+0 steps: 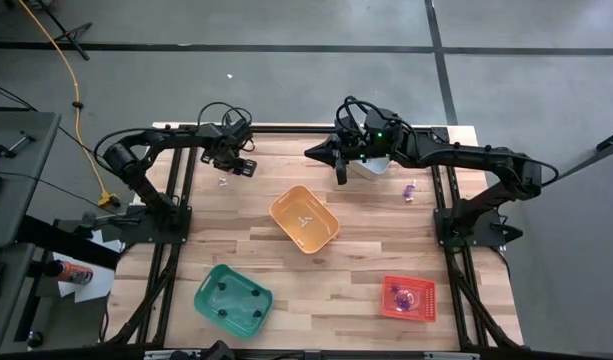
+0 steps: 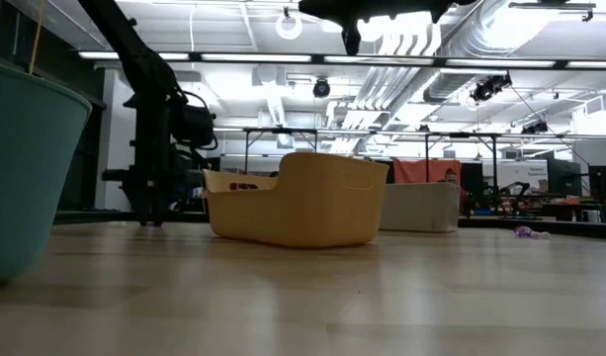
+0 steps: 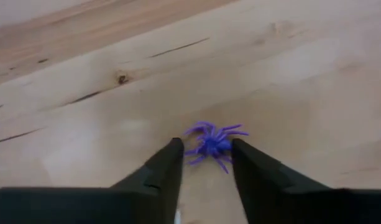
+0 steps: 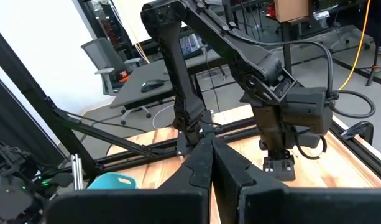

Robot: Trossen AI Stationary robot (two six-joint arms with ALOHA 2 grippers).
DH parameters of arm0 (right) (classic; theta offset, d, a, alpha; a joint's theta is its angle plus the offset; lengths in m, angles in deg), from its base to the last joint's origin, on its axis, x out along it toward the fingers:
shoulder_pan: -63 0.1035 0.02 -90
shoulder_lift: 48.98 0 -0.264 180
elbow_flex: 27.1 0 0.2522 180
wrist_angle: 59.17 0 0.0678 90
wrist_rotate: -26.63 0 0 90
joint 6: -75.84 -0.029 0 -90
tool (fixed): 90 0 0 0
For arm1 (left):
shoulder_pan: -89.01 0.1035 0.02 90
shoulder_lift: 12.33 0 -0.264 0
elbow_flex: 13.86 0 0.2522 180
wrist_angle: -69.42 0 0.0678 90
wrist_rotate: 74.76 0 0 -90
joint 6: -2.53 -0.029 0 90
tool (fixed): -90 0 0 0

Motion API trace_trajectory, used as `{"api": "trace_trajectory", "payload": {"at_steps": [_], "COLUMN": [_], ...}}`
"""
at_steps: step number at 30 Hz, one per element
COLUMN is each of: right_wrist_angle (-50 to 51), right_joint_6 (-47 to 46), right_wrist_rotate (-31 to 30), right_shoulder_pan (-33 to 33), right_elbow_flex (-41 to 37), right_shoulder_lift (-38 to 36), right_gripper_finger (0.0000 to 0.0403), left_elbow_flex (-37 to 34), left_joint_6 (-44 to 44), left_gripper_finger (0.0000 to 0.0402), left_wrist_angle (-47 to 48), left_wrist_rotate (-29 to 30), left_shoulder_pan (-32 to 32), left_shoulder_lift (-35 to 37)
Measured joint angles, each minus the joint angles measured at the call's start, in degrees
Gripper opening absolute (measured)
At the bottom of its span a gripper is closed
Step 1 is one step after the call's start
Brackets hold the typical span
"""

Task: Sort Halloween decoration
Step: Put the purple spider toy into the orange bin

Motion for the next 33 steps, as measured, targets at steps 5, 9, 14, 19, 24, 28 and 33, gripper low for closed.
{"api": "trace_trajectory", "payload": {"at_steps": [5,9,14,19,24,28,33], "right_wrist_angle": [-0.01,0.00,-0.02,-0.02,-0.02,0.00,0.03], "right_joint_6": [0.00,-0.42,0.00,-0.02,-0.44,-1.45,-1.94], "right_wrist_rotate": [0.03,0.07,0.11,0.13,0.13,0.15,0.15], "right_shoulder_pan": [0.00,0.00,0.00,0.00,0.00,0.00,0.00], "right_elbow_flex": [0.00,0.00,0.00,0.00,0.00,0.00,0.00], "right_shoulder_lift": [0.00,0.00,0.00,0.00,0.00,0.00,0.00], "right_gripper_finger": [0.0000,0.0000,0.0000,0.0000,0.0000,0.0000,0.0000], "left_elbow_flex": [-0.34,-0.36,-0.36,-0.27,-0.27,-0.57,-2.70], "left_joint_6": [-1.44,-2.05,-3.88,-5.14,-5.82,-4.74,-2.91], "left_gripper_finger": [0.0023,0.0013,0.0002,0.0001,0.0003,0.0016,0.0061], "left_wrist_angle": [0.27,-0.60,-4.55,-9.68,-4.78,-1.37,-3.15], "left_wrist_rotate": [-0.36,-0.38,-2.42,-4.69,2.36,2.56,0.91], "left_shoulder_pan": [-0.11,-0.40,-1.30,-2.65,-2.28,-1.37,-1.29], "left_shoulder_lift": [2.14,6.66,16.47,26.66,28.77,24.56,16.02]}}
